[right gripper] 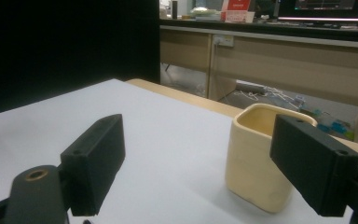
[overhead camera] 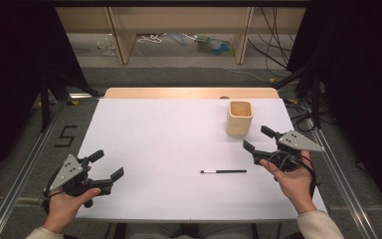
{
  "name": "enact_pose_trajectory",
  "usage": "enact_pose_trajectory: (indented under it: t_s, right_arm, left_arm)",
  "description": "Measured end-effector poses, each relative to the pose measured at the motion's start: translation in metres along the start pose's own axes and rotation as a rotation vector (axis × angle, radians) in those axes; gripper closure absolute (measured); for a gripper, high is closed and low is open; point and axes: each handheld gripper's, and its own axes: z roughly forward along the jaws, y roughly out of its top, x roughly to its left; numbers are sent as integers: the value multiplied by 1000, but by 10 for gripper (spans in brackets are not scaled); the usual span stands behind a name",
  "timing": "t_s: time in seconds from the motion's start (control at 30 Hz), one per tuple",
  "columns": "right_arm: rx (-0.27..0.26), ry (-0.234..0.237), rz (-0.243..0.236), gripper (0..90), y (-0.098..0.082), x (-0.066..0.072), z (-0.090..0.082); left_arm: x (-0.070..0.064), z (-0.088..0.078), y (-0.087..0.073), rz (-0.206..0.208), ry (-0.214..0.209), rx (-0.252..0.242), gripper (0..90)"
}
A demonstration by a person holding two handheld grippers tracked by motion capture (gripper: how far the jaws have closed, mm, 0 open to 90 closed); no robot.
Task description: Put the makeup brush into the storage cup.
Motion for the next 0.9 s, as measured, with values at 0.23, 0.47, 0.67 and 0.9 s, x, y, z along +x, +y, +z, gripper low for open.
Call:
enact_pose_trajectory:
  t_s: [0.23,0.47,0.67,0.9]
  right_arm:
    - [-3,11,-16,192,6,0,15]
    - [-13,29,-19,192,10,1,29]
    - [6,37,-22,196,16,1,36]
    - [5,52,-35,198,19,1,48]
  left_arm:
    - [0,0,0,-1,-2,-1,51]
    - [0,0,0,1,-3,0,51]
    - [-1,0,0,1,-2,1,51]
    - [-1,0,0,0,-5,1,51]
